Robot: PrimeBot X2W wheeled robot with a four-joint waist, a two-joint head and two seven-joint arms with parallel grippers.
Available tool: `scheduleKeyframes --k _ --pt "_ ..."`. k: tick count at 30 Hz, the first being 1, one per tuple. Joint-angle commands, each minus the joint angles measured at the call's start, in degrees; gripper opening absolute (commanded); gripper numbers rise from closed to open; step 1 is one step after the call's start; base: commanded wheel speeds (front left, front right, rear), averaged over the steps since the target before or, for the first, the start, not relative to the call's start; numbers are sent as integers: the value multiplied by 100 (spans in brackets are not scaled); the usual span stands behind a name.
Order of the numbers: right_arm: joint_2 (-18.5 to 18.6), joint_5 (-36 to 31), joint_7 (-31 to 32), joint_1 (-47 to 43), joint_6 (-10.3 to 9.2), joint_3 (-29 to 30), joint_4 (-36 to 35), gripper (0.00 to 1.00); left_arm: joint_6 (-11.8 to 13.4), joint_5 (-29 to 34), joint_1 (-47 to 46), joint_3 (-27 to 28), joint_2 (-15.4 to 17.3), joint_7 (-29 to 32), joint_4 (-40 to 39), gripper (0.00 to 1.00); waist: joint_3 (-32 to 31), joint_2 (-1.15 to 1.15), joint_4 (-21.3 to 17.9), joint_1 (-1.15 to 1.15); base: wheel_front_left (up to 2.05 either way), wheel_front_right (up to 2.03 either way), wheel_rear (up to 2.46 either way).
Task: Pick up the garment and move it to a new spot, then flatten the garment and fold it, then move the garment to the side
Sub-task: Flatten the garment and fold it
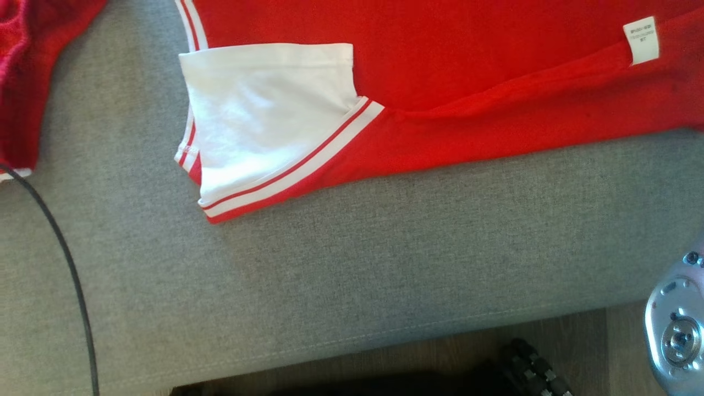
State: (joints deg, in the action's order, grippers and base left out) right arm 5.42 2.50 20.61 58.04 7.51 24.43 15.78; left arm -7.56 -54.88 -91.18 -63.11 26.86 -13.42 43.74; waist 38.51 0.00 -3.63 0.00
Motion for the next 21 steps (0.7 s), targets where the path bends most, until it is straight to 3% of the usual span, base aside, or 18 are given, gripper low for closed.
scheduleKeyframes --k 1,11,21 --pt "-22 -25 -41 29 -2 -32 -207 0 9 -32 -139 169 230 -39 -114 0 -46 0 27 0 0 0 0" --pt "174 201 -10 -669 -2 8 -188 0 33 -404 1143 262 814 -147 -1419 0 -617 0 299 0 0 0 0" --pt "471 441 543 -1713 -2 -141 -627 0 714 -732 2651 288 1476 -121 -3206 0 -998 0 524 0 0 0 0"
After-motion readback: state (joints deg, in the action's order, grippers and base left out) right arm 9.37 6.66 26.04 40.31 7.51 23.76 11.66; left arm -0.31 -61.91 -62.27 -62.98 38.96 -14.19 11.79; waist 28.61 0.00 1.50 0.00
